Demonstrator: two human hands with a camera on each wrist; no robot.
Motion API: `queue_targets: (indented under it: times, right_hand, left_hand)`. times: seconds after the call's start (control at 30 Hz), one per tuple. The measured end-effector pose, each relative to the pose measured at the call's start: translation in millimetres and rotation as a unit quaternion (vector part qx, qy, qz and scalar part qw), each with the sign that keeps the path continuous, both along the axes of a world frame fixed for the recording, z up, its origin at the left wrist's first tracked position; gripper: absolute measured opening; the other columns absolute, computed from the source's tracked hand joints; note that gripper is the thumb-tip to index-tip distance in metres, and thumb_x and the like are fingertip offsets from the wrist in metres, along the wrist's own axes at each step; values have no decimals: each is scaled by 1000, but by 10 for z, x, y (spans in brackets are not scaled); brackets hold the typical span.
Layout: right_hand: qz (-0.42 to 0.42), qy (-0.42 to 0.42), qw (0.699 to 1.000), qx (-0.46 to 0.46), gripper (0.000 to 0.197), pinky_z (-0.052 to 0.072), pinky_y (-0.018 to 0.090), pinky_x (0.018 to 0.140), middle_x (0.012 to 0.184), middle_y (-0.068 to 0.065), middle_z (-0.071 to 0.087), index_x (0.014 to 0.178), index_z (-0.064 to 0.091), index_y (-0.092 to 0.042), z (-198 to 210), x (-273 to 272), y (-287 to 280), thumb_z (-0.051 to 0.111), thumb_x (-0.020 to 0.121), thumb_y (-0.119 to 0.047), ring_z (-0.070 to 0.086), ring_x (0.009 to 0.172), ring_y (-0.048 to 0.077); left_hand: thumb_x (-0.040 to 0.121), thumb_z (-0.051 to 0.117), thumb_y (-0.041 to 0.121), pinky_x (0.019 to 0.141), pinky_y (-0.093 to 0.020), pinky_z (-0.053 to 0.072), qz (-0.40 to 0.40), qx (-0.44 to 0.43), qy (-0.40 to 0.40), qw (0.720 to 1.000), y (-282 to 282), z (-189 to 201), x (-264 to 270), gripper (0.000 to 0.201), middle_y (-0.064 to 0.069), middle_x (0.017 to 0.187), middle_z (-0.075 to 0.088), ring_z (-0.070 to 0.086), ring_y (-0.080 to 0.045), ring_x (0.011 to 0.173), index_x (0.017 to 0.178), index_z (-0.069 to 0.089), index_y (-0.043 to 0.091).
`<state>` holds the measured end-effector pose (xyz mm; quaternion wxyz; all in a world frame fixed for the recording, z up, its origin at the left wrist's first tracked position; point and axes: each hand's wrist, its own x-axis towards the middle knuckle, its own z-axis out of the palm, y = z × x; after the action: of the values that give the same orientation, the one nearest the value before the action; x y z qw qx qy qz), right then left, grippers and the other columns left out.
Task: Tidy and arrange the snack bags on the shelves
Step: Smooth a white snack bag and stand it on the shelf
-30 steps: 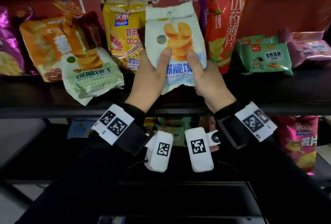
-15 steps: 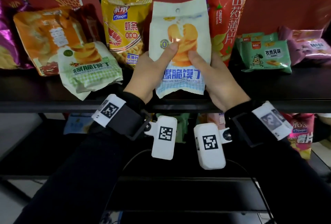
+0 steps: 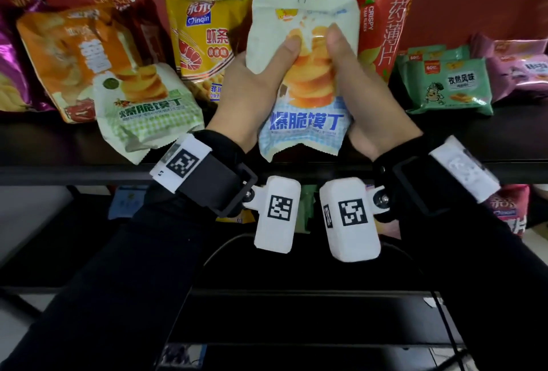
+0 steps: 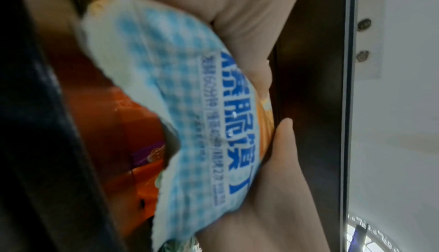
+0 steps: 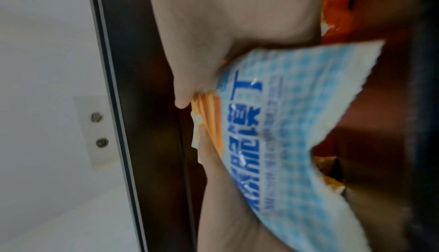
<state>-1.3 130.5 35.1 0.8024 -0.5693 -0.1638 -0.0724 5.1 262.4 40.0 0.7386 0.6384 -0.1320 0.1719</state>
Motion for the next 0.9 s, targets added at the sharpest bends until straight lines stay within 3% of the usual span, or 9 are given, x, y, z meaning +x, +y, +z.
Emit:
queue_targets:
  times: [0.13, 0.2, 0.27, 0.33, 0.43, 0.6, 0.7, 0.8, 0.9]
  right_hand:
    - [-121, -16, 992, -28, 41, 54, 42, 92, 114, 7, 69, 124, 58, -10, 54, 61, 33, 64, 90, -32, 68, 102, 20]
    - [-141, -28, 989, -47, 42, 54, 40, 93, 116, 6, 68, 126, 57, -8, 21, 68, 62, 64, 90, -29, 68, 104, 19]
    - [-108, -39, 991, -63, 39, 54, 40, 93, 116, 7, 68, 126, 57, -8, 28, 49, 76, 63, 92, -27, 68, 104, 19]
    - [-52, -29, 996, -61, 43, 54, 42, 92, 116, 9, 69, 125, 57, -8, 93, 51, 73, 63, 91, -32, 68, 104, 22]
    - [-68, 1, 995, -67, 59, 54, 41, 93, 118, 6, 68, 129, 54, -12, 223, 90, 66, 61, 85, -52, 67, 105, 22]
    - [-128, -10, 989, -71, 37, 54, 43, 93, 112, 5, 70, 121, 59, -13, 193, 149, 86, 57, 94, -38, 68, 103, 22]
    - [-71, 5, 997, -40, 42, 53, 48, 93, 116, 11, 68, 127, 55, -8, 250, 153, 88, 58, 93, -33, 68, 103, 27]
    - [-49, -1, 999, -7, 37, 53, 44, 94, 108, 7, 72, 117, 62, -11, 361, 127, 77, 56, 93, -39, 70, 100, 23]
    - [-74, 3, 997, 12, 31, 55, 43, 91, 99, 7, 75, 106, 68, -9, 421, 117, 62, 54, 96, -36, 72, 93, 22]
  left_hand:
    - [91, 65, 28, 68, -27, 58, -81, -4, 23, 996, 34, 60, -1, 19, 1, 94, 76, 73, -16, 88, 105, 67, 16]
    - [90, 64, 37, 76, -28, 58, -96, -9, 42, 994, 78, 108, 11, 36, -4, 104, 74, 72, -19, 95, 116, 64, 11]
    - [86, 65, 49, 87, -32, 56, -42, -7, 48, 998, 101, 137, 39, 45, 1, 107, 74, 70, -15, 98, 114, 64, 14]
    - [88, 66, 42, 85, -28, 57, 6, -28, 27, 999, 91, 135, 45, 28, 5, 98, 75, 71, -10, 92, 103, 66, 18]
    - [92, 63, 24, 88, -32, 56, -3, -52, -7, 999, 55, 133, 49, 13, 0, 100, 75, 71, -14, 94, 101, 67, 16]
    - [85, 67, 29, 99, -47, 50, -52, -24, 15, 998, 139, 270, 71, 50, -10, 118, 68, 67, -25, 107, 128, 55, 5]
    - [79, 69, 41, 108, -45, 41, -70, -27, 22, 997, 164, 330, 58, 74, -10, 134, 58, 56, -26, 123, 139, 45, 5]
    - [94, 59, 34, 104, -47, 45, -57, -33, 1, 998, 132, 340, 33, 43, -14, 126, 63, 60, -29, 117, 122, 56, 2]
    - [98, 53, 23, 87, -40, 57, -56, -81, -24, 995, 83, 304, 23, 21, -10, 100, 74, 71, -25, 96, 101, 61, 4]
